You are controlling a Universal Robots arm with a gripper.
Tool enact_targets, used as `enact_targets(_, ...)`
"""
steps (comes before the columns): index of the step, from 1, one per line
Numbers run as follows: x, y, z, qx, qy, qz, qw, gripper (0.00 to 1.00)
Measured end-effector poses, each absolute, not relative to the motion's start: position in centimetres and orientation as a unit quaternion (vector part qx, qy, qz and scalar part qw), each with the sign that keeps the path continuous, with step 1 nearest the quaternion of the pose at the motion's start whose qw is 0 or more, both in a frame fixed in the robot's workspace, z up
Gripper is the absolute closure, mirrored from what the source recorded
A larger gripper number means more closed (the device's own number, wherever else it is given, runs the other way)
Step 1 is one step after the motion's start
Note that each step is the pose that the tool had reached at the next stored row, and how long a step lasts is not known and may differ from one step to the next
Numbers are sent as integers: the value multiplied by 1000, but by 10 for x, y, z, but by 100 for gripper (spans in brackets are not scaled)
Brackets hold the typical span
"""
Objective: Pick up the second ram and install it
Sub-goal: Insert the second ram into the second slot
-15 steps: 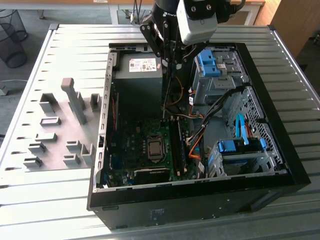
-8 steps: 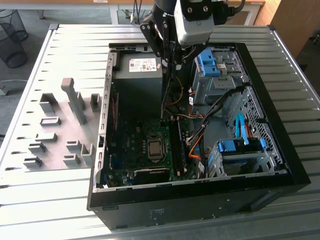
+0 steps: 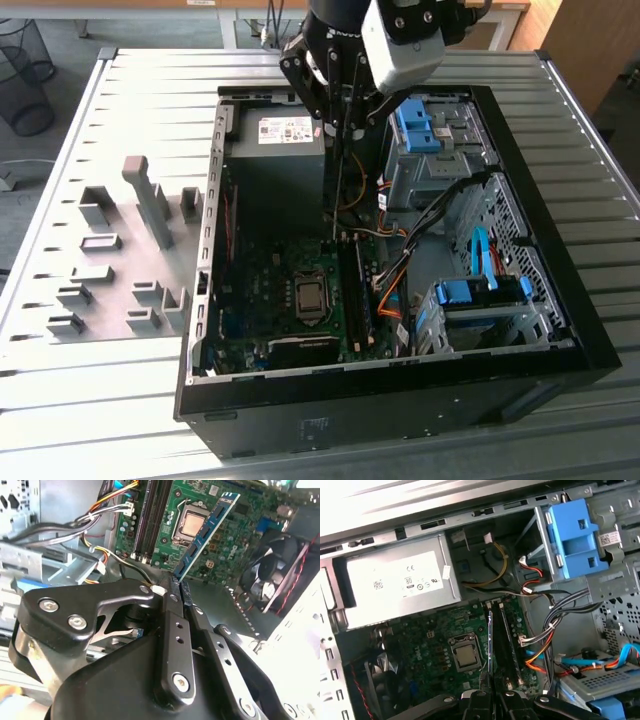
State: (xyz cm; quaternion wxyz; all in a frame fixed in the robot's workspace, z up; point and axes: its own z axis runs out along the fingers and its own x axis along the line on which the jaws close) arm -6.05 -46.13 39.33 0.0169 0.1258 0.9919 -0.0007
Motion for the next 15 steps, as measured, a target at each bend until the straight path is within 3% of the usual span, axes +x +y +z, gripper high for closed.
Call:
enact_targets(7,-61,-461,390,63,998,0,17,87)
enact_targets(15,-55,-461,378,50,999,0,3,87)
